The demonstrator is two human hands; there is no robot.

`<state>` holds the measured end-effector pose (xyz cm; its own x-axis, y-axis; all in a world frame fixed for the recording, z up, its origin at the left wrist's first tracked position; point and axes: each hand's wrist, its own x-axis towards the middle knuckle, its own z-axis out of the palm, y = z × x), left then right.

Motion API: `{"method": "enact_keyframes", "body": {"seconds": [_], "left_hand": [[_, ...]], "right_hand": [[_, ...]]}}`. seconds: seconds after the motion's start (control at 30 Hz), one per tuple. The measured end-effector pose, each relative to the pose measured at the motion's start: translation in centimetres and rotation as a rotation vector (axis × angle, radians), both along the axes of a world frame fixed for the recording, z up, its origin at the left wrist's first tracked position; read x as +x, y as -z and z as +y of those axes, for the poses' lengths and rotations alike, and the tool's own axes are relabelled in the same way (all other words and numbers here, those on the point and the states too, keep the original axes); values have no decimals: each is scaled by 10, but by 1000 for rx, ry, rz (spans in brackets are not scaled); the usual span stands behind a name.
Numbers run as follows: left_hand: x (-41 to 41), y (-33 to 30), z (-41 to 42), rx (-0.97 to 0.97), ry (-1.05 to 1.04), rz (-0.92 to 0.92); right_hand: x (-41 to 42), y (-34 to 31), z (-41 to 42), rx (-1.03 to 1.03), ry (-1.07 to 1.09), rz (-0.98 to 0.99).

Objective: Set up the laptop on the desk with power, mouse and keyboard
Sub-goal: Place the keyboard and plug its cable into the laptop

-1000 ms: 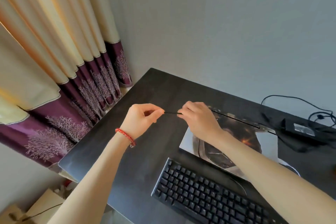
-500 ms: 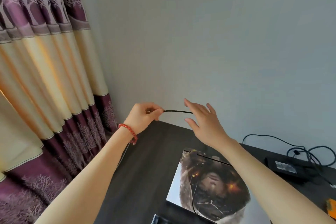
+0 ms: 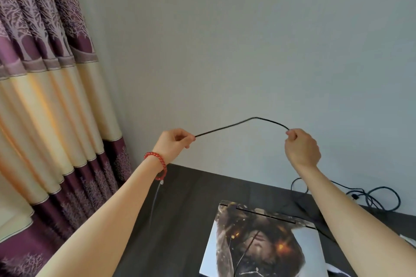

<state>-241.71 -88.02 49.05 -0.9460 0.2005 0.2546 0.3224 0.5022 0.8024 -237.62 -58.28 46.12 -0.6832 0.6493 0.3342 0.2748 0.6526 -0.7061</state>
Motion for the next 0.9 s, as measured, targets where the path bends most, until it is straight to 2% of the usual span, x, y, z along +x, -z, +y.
{"method": "enact_keyframes", "body": {"seconds": [0.07,0.2,0.27,0.3,0.47,0.53,0.6,0.67,0.73,0.8,0.9], "left_hand": [[0,-6,11,-23,43,102],[3,-26,45,-41,182,241],[5,-31,55,-23,216,258],[4,-33,58,-6,228,240],[-8,-16,31,-56,185,136],[-15,2,15,-198,63,128],[-21,23,5,-313,-118,197],[-21,39,0,-362,-283,299],[-24,56,-11,-383,-369,283],[-32,73,-25,-290,-373,148],[-50,97,-51,202,-313,-194]], "right_hand": [[3,2,-11,154,-148,-67],[7,-22,-49,505,-589,98],[10,-29,-64,657,-659,159],[10,-32,-64,654,-633,194],[10,-28,-25,244,-252,217],[13,-11,-18,161,-326,132],[17,16,-27,82,-534,-9],[23,44,-39,-12,-685,-173],[24,68,-48,-51,-727,-282],[24,86,-53,-54,-736,-368],[24,106,-76,-117,-873,-516]]}}
